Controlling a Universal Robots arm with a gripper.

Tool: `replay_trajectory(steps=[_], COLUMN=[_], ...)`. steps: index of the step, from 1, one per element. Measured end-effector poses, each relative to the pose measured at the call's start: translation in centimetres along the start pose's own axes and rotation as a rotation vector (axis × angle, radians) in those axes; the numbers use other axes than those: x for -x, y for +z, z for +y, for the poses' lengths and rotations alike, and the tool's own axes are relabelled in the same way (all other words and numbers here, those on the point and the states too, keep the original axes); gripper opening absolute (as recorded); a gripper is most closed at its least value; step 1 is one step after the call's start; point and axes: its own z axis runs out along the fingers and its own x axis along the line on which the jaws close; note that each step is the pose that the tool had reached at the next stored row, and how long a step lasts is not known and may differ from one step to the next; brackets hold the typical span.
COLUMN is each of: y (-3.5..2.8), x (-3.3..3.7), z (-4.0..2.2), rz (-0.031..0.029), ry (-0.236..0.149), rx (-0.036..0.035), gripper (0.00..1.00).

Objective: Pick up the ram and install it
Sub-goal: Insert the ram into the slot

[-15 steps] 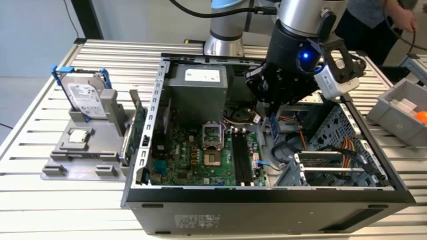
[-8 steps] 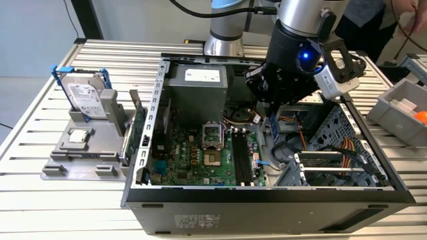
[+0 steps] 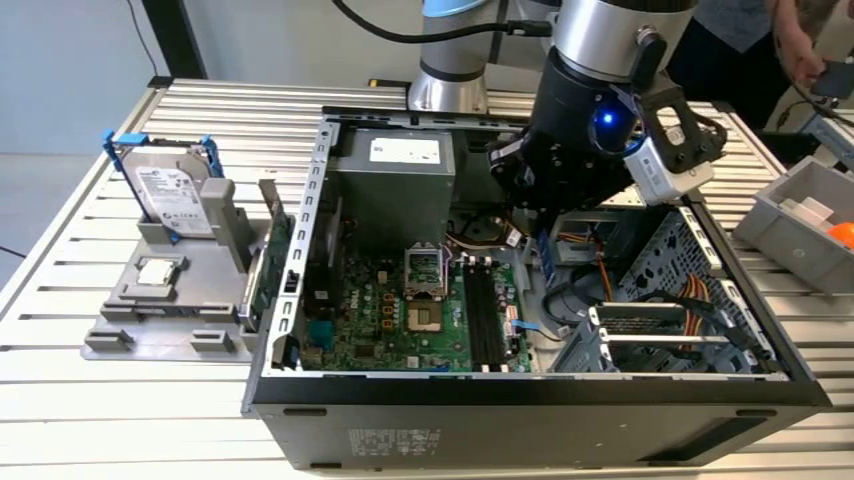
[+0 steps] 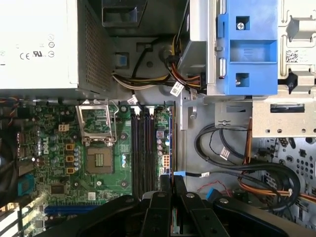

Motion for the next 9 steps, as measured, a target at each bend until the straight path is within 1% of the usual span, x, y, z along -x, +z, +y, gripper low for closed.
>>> replay_trajectory(steps=[3,6,9], y=[0.27,0.70,1.16], x=[-0.22,-0.35,-0.35], z=[0.13,0.38,0.44], rz=[0.0000,-0.0001,0.0004], ry=[0.002,0.005,0.005], rx=[-0.0002,-0.0006,-0.0030], gripper=[0.00,0.00,0.00])
